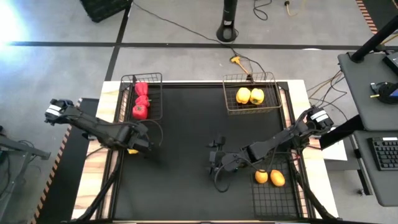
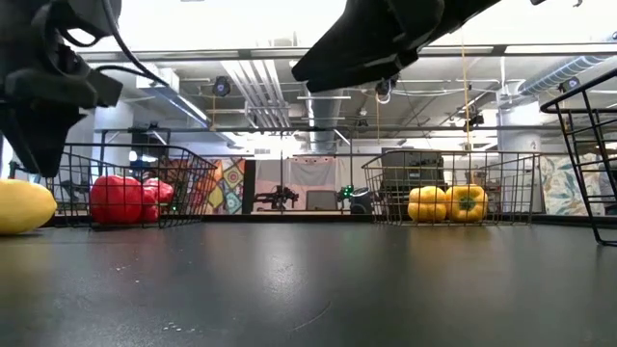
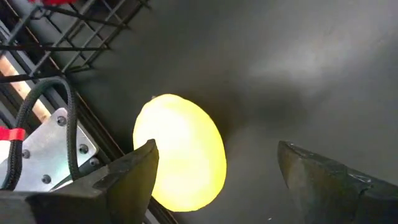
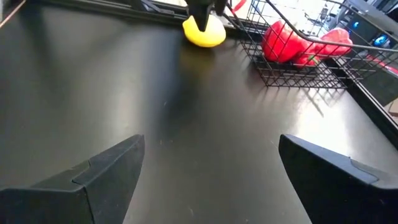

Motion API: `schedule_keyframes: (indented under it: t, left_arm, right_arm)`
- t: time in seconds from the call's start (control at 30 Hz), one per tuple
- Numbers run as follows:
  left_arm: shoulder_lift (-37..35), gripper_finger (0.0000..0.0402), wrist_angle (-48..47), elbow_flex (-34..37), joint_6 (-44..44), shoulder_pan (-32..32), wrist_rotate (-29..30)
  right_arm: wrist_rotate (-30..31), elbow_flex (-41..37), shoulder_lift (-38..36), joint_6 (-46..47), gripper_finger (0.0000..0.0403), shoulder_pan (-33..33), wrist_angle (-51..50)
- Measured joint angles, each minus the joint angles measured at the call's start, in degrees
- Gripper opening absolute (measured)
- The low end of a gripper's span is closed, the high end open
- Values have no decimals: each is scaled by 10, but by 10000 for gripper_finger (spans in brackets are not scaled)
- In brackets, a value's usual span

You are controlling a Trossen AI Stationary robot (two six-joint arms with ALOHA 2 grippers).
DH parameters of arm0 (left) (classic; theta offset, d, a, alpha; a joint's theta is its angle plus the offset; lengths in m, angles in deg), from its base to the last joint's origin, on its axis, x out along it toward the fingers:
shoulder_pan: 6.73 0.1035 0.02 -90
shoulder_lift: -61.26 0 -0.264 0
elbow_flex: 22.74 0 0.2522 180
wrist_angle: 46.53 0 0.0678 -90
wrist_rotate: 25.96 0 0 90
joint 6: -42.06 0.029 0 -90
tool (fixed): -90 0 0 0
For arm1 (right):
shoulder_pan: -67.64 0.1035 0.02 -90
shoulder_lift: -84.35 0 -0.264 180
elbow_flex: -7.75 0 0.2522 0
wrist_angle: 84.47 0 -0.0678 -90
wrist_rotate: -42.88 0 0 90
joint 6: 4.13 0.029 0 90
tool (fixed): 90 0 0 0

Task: Sort produce into baskets
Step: Put the yellow lemon into the bottom black mesh basket

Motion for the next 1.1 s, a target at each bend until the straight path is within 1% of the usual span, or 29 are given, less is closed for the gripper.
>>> schedule_keyframes:
  t: [0.2,0.5,0.73,0.9,1.1]
  left_arm:
    - [54,309,7,3,21,13,-8]
    - [130,309,10,3,53,15,-23]
    - [154,309,17,-15,71,13,-28]
    - [162,309,-1,-16,90,4,-84]
    - [165,309,-7,-16,97,-2,-107]
  right_arm:
    - [0,0,0,2,363,0,0]
    - [1,0,0,2,363,0,0]
    - [1,0,-1,2,363,0,0]
    - [1,0,-1,7,363,0,-1]
    - [1,-1,-1,12,363,0,-3]
